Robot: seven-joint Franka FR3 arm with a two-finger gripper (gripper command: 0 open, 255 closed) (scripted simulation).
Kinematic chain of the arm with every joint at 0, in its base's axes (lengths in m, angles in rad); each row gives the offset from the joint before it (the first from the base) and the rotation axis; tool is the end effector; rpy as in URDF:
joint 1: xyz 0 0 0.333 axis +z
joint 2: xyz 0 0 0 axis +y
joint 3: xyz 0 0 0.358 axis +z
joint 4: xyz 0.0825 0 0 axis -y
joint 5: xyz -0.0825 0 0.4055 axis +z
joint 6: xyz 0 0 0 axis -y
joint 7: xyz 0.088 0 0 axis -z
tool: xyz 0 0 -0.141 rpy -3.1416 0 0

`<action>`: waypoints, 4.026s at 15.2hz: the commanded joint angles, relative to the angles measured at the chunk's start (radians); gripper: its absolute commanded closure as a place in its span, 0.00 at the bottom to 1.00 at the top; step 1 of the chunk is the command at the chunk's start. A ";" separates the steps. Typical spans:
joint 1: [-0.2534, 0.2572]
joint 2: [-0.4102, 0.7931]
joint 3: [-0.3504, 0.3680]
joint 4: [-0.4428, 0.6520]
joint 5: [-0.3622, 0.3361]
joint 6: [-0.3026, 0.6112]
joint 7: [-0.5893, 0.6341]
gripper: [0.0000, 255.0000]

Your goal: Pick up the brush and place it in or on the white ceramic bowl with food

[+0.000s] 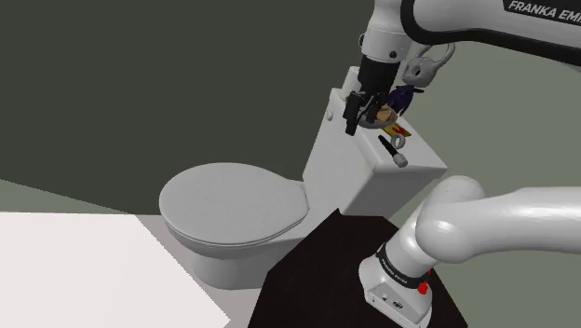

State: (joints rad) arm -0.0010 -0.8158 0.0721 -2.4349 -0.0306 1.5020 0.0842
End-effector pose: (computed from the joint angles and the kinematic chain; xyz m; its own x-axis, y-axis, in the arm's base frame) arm 0.2754 0.0203 0.5506 0.9929 -0.0440 -0.1104 -0.0338 -0.9951 0.0926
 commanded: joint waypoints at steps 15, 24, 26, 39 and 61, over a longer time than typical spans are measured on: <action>-0.340 -0.125 -0.264 -0.167 -0.139 0.074 0.164 0.00; -0.350 -0.147 -0.280 -0.278 -0.156 0.162 0.166 0.00; -0.350 -0.147 -0.280 -0.278 -0.156 0.163 0.166 0.00; -0.350 -0.147 -0.280 -0.277 -0.157 0.162 0.165 1.00; -0.333 -0.096 -0.242 0.016 -0.119 -0.080 0.155 1.00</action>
State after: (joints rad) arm -0.3347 -0.9166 -0.1719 -2.4338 -0.1510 1.4323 0.2392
